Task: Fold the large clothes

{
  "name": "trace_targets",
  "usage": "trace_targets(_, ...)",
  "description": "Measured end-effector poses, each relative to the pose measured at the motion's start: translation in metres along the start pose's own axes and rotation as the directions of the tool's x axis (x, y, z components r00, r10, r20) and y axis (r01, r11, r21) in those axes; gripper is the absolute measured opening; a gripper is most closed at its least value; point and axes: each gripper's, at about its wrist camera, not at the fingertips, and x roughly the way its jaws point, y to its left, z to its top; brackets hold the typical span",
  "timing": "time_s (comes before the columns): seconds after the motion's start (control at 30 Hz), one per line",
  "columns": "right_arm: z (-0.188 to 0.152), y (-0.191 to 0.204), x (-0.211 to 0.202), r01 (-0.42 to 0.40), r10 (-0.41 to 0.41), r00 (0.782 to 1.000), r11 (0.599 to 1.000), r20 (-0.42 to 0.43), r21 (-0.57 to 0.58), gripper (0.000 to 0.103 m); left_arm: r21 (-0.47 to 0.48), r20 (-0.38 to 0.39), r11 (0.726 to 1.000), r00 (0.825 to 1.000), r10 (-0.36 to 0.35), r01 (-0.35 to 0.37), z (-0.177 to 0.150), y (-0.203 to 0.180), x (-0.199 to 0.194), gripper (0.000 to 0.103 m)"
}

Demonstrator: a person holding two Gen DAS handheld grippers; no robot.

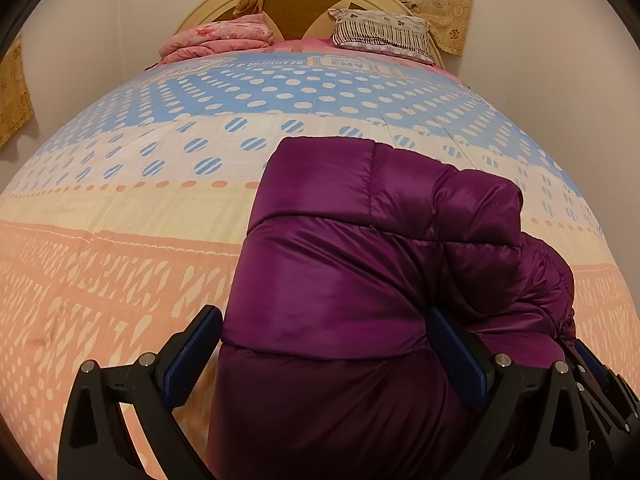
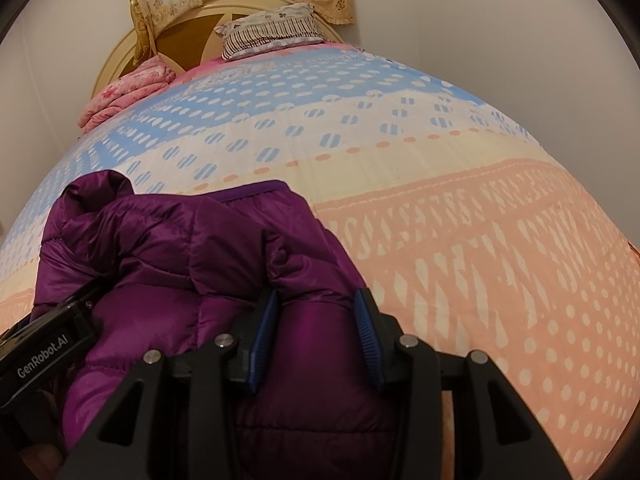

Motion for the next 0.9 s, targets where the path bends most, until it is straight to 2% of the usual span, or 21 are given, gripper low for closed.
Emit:
trace_targets(0.67,0.000,-0.001,0.002,-0.005,0.005,1.000,1.000,-0.001,0.002,0.044,-0.011,-0.014,1.000,1.000,-0.021,0.021,0.000,0.002,0.002,0.102)
trace_targets(0.83,-0.001,-0.001,0.001,-0.009,0.009,1.000,1.000,0.003,0.006,0.045,-0.047,-0.052,0.996,0.996,-0.078,0.075,0.002,0.008,0.003,0.102)
trace_targets(0.9,-0.001,-0.003,0.002,-0.018,0.018,1.000,1.000,0.003,0.014,0.045,-0.069,-0.089,0.991,0.988,-0.123,0.117,-0.001,0.016,-0.006,0.102)
